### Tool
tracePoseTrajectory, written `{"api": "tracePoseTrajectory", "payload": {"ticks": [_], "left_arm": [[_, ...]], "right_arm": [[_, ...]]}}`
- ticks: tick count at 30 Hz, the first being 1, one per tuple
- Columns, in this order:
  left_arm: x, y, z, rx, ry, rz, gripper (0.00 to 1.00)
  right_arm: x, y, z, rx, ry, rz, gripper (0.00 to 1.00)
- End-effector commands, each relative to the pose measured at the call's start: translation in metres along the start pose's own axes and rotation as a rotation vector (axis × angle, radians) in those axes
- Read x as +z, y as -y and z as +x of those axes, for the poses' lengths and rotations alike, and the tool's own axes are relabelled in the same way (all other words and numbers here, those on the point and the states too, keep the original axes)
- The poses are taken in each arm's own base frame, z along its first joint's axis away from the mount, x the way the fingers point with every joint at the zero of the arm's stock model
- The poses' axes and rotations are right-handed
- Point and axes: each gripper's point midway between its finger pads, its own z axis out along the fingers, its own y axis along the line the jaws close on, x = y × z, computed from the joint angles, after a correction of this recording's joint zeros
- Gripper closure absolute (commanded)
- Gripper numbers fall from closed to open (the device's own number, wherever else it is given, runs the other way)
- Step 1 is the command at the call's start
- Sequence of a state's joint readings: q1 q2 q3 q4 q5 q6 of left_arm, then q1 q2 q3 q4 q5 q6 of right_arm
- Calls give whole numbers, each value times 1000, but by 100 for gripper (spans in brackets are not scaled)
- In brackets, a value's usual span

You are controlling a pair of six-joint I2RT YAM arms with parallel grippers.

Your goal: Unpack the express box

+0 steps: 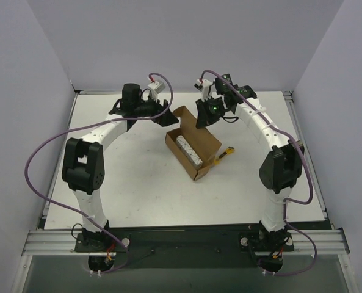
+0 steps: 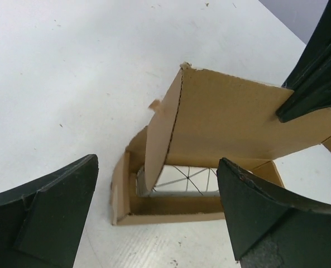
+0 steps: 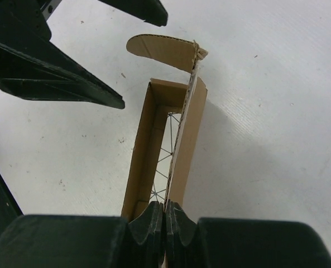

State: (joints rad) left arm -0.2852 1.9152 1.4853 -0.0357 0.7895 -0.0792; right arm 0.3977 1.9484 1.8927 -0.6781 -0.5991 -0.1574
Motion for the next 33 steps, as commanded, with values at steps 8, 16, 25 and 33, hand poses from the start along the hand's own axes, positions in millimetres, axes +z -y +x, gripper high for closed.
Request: {"api": "tracePoseTrajectory", "payload": {"ticks": [8,16,25,33], "left_arm": [[-41,16,-62,434,44,39,3],[-48,25,-52,647,-59,101,3],[-35,57,-17,578,-161,307,21],[-29,62,12,505,-217,332,77]], "right_arm": [[11,-28,-35,-420,50,-201,100],[23,-43,-39,-616,59,-229,100],[23,-44,-43,-598,78,-210,100],[24,-47,-49,-561,102,-196,100]]}}
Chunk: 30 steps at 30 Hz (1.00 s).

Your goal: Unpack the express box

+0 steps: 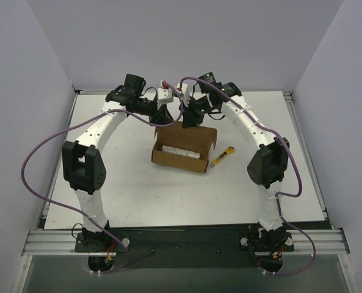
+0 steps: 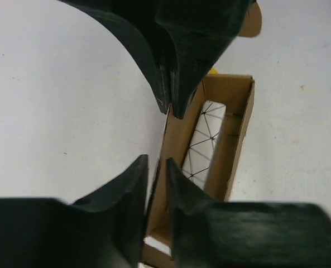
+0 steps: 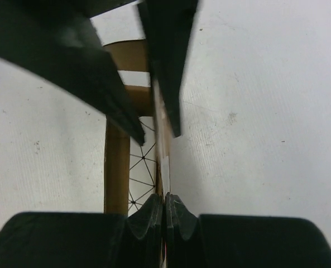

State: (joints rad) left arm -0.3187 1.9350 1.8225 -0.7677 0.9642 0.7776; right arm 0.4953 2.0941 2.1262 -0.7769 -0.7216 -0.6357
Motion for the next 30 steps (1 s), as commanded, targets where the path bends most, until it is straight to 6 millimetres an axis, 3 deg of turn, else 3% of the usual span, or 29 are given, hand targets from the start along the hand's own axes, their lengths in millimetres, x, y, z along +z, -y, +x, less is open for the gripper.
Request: {"api": "tracePoseTrajectory", "payload": {"ticks": [1,3,4,5,6,7,8,9,11,12,14,15,18,19,24,30], "left_arm": [[6,13,8,-46,-4,46,89],[5,14,10,-69,-5,39,96],[3,12,8,-77,-3,22,100],[4,14,16,-147,-14,9,100],[5,6,15,-147,-5,-28,100],[0,3,12,-168,5,-61,100],[2,7,23,-280,2,-78,100],[2,-2,15,-271,41,-117,100],[-4,3,2,-338,98,-155,100],[-1,5,2,-328,134,-158,100],[-5,15,-16,-345,196,-158,100],[-2,17,-17,-340,220,-159,100],[-3,19,-26,-419,267,-152,100],[-4,19,-28,-443,273,-144,100],[-17,18,-63,-453,366,-83,100],[-5,25,-53,-572,351,60,100]], "right_arm": [[-6,2,-21,-28,77,16,100],[-8,6,-18,-19,59,48,100],[-10,11,-17,-16,47,81,81],[-13,18,-15,-2,36,121,70],[-21,23,-19,49,38,175,64],[-32,40,-20,68,32,279,58],[-40,44,-25,84,52,305,57],[-57,44,-30,107,88,320,56],[-68,34,-42,67,163,274,57],[-71,21,-35,49,163,252,58],[-65,4,-31,-86,159,199,63],[-59,-9,-16,-111,130,167,65],[-51,-35,-3,-275,107,99,73],[-40,-46,13,-293,76,63,74],[-29,-53,35,-377,13,37,80],[-2,-45,74,-461,-105,-4,82]]}}
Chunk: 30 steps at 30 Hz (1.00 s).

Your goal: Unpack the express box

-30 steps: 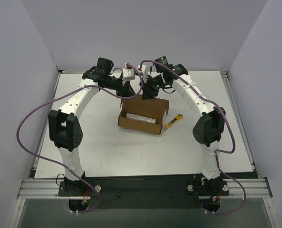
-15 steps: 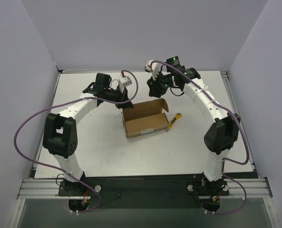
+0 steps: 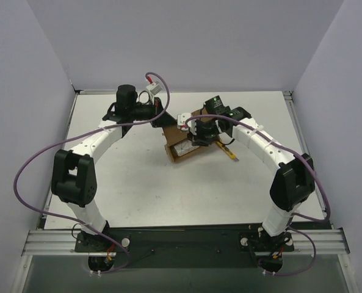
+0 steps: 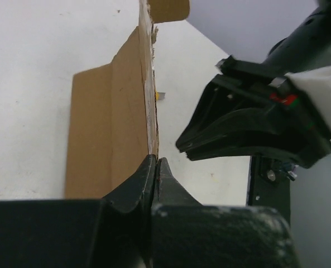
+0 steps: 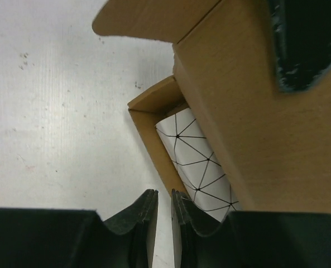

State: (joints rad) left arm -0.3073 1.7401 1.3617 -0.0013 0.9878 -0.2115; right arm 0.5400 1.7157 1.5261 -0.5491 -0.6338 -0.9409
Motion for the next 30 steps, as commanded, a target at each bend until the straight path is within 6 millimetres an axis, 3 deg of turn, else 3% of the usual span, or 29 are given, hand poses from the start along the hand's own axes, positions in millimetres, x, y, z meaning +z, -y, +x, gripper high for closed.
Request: {"api": "tracePoseTrajectory", "payload": {"ticks": [1,8,13,17,25,28,29,30], "left_arm": [[2,17,-21,-64,28,145,100],[6,0,-8,-131,24,172,100],[9,-12,2,-212,29,188,100],[11,-15,6,-227,19,193,100],[11,-23,13,-258,13,179,100],[12,-26,14,-267,13,175,100],[13,-27,14,-269,14,172,100],[14,-28,16,-273,12,171,100]], "right_arm": [[21,-1,24,-133,-56,-49,81],[46,2,48,-234,-113,-94,74],[57,-5,64,-317,-140,-134,63],[64,-11,78,-361,-162,-171,60],[64,-42,82,-345,-128,-295,57],[64,-64,94,-325,-151,-388,56],[63,-72,100,-315,-164,-413,55],[65,-77,105,-310,-176,-426,45]]}}
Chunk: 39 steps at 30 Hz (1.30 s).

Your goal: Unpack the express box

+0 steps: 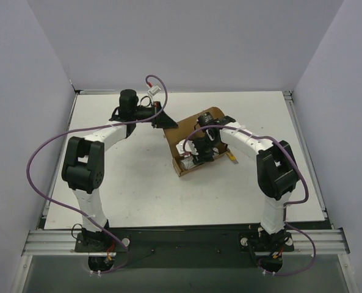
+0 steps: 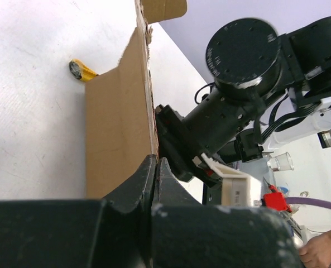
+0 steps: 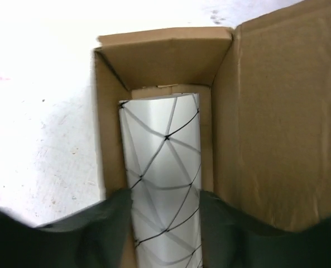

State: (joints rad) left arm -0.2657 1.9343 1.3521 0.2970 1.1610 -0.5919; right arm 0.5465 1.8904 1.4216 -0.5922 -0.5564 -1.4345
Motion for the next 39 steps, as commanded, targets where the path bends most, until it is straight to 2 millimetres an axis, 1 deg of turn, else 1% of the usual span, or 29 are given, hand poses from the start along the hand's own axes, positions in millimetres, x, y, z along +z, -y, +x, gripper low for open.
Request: {"api": "tracePoseTrajectory", "payload": {"ticks": [1,2,3,4,5,6,7,8,9,10,12,13,14,16,17,18,19,21,22,24,27,28,30,31,32,34,35,37,39], "left_arm": [[-1,-1,-3,28,6,25,100],[0,0,-3,26,6,25,100],[0,-1,-2,22,4,25,100],[0,-2,-1,19,4,23,100],[0,-2,-1,18,3,23,100],[0,-2,0,14,1,23,100],[0,-3,1,9,0,22,100],[1,-2,2,8,-2,23,100],[1,-4,3,1,-3,20,100],[1,-3,4,0,-6,22,100],[1,-4,5,-8,-7,21,100],[2,-4,5,-6,-7,23,100],[2,-5,6,-11,-9,24,100],[3,-4,4,-9,-5,26,100],[4,-4,4,-10,-6,28,100],[3,-5,3,-9,-3,26,100],[4,-4,3,-5,-3,30,100],[4,-4,2,-8,0,30,100],[4,-4,2,-7,1,31,100],[4,-4,2,-8,2,33,100],[3,-5,1,-10,4,35,100],[3,-5,1,-10,6,34,100],[3,-2,-1,-7,10,39,100],[3,-2,-2,-4,13,38,100],[3,0,-4,-2,15,40,100],[2,2,-6,1,19,42,100],[3,3,-7,3,23,46,100],[2,5,-10,0,30,48,100],[3,7,-14,16,38,53,100]], "right_arm": [[21,-53,3,24,19,-196,27],[24,-56,5,33,11,-209,10],[27,-58,8,40,0,-218,3],[33,-62,12,59,-17,-237,1],[36,-55,18,56,-58,-207,0],[41,-53,20,63,-73,-192,0],[44,-48,22,102,-88,-154,0],[47,-33,26,88,-100,-91,0],[48,-29,27,79,-104,-82,2],[51,-30,30,75,-112,-93,3],[52,-35,31,34,-122,-127,11],[49,-48,32,28,-125,-192,13],[48,-53,30,-39,-109,-233,19],[39,-68,26,-45,-97,-313,23],[37,-71,23,-52,-86,-337,26],[35,-75,23,-53,-87,-353,27],[33,-86,24,-54,-97,-395,27],[32,-95,31,-82,-134,-425,28],[33,-99,34,-80,-145,-435,39],[34,-98,39,-58,-161,-426,49],[35,-101,46,-60,-185,-425,52],[35,-100,44,-51,-179,-419,57],[31,-87,36,-3,-165,-368,66],[28,-80,31,20,-155,-341,74],[19,-57,23,46,-137,-274,76],[7,-38,6,146,-79,-206,79],[-11,-11,-5,161,-49,-122,80],[-28,2,-15,219,-33,-75,81],[-53,19,-27,250,3,2,83]]}}
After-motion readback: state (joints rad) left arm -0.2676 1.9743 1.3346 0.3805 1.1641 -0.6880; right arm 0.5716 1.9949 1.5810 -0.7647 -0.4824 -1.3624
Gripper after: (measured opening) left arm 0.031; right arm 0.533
